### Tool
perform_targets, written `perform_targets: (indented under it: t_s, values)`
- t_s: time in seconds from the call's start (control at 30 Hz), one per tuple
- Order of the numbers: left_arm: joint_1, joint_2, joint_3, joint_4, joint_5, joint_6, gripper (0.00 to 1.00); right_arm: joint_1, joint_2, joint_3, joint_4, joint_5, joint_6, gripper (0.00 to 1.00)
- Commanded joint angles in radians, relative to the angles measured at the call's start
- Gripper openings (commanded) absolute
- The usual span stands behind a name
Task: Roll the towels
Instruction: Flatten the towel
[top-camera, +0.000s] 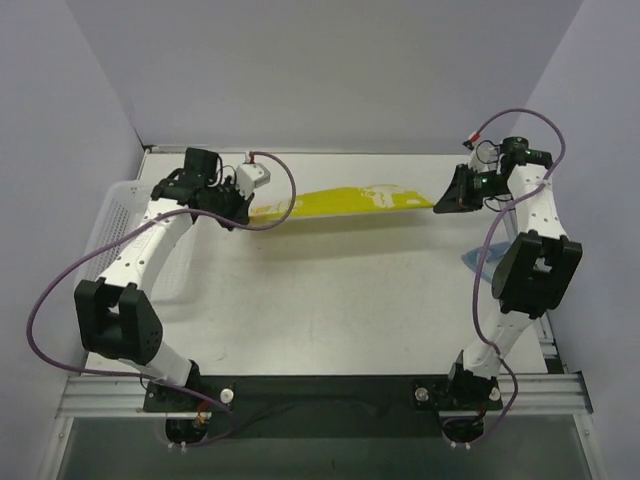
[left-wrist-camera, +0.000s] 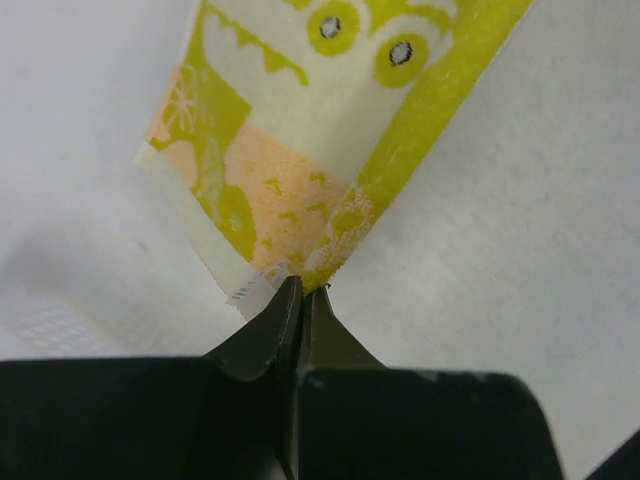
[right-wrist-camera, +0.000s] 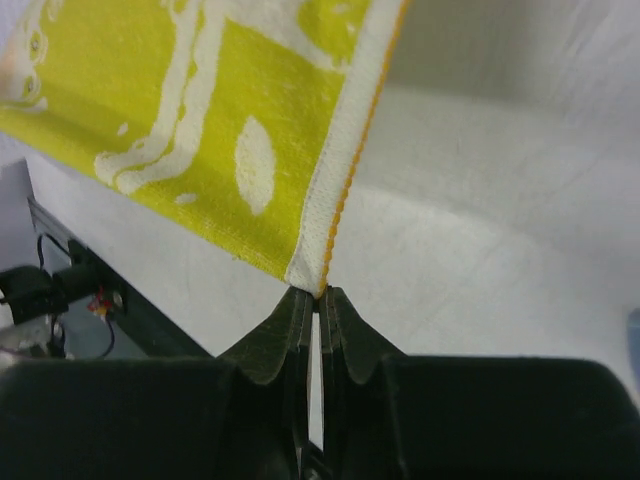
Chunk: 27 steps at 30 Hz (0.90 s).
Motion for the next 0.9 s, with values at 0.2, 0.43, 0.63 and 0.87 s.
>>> perform_targets:
  t_s: [0.2, 0.43, 0.63, 0.87]
  values:
    - [-0.09, -0.114, -0.557, 0.071, -0.081, 0.143, 0.0, 0.002, -0.048, -0.559, -0.017, 0.215, -0.258, 0.0]
    - [-0.251, -0.186, -0.661, -0.02, -0.095, 0.204, 0.04, 0.013, -0.085, -0.696, -0.072, 0.344, -0.338, 0.0]
    - [-0.284, -0.19, -0.665, -0.148, -0.075, 0.262, 0.2, 0.016, -0.168, -0.777, -0.15, 0.397, -0.425, 0.2]
    - [-0.264, -0.213, -0.487, -0.288, -0.011, 0.215, 0.49, -0.007, -0.235, -0.611, -0.274, 0.369, -0.482, 0.54]
